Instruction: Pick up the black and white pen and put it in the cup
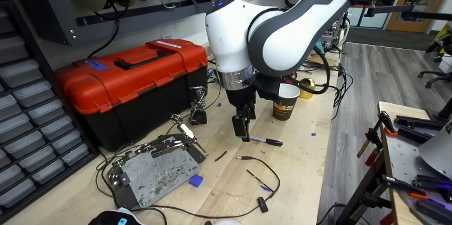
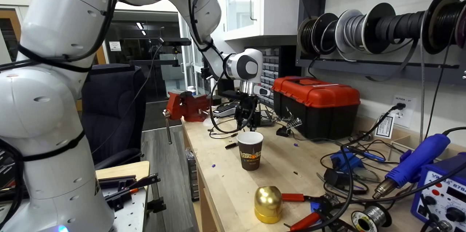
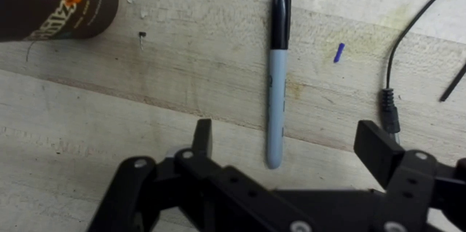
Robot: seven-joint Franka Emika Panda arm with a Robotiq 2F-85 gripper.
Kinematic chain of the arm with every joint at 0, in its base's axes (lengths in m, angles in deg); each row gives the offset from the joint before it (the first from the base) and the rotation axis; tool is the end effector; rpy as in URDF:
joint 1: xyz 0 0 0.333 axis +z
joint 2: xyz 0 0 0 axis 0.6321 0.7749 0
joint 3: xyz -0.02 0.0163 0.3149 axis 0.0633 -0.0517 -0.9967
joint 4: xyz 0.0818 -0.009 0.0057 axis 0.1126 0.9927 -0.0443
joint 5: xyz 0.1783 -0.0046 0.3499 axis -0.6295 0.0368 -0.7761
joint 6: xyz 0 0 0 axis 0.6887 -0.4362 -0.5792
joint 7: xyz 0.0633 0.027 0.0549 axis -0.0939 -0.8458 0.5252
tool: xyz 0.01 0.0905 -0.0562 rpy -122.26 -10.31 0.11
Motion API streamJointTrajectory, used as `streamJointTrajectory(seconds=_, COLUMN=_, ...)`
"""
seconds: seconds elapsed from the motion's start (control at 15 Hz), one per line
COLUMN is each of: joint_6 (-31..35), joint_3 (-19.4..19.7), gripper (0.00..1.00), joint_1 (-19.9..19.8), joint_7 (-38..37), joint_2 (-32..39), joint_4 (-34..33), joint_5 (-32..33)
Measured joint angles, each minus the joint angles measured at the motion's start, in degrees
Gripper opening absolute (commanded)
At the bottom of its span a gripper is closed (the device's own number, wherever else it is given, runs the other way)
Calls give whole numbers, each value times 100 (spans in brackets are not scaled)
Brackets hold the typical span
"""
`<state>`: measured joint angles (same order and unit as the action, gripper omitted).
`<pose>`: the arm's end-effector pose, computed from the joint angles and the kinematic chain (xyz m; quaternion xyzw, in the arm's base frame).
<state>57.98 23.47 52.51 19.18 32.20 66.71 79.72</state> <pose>0.5629 0.2254 0.2306 0.9896 0.1057 -0.0834 0.0509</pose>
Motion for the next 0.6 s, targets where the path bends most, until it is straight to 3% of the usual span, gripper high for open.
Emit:
streamJointTrajectory(seconds=0.47, joint_6=0, joint_3=25, gripper=99, joint_1=0, joint_7=13, joint_2=348, joint_4=-226, joint_5=-110)
streamJointTrajectory(seconds=0.53, joint_6=0, joint_3=25, gripper=75, joint_1=0, joint_7=14, joint_2=368, joint_4=-234, joint_5=-128)
streamJointTrajectory(seconds=0.6, joint_6=0, joint_3=26, gripper=73, joint_1=0, joint_7=14, joint_2=378, joint_4=-236, joint_5=-148)
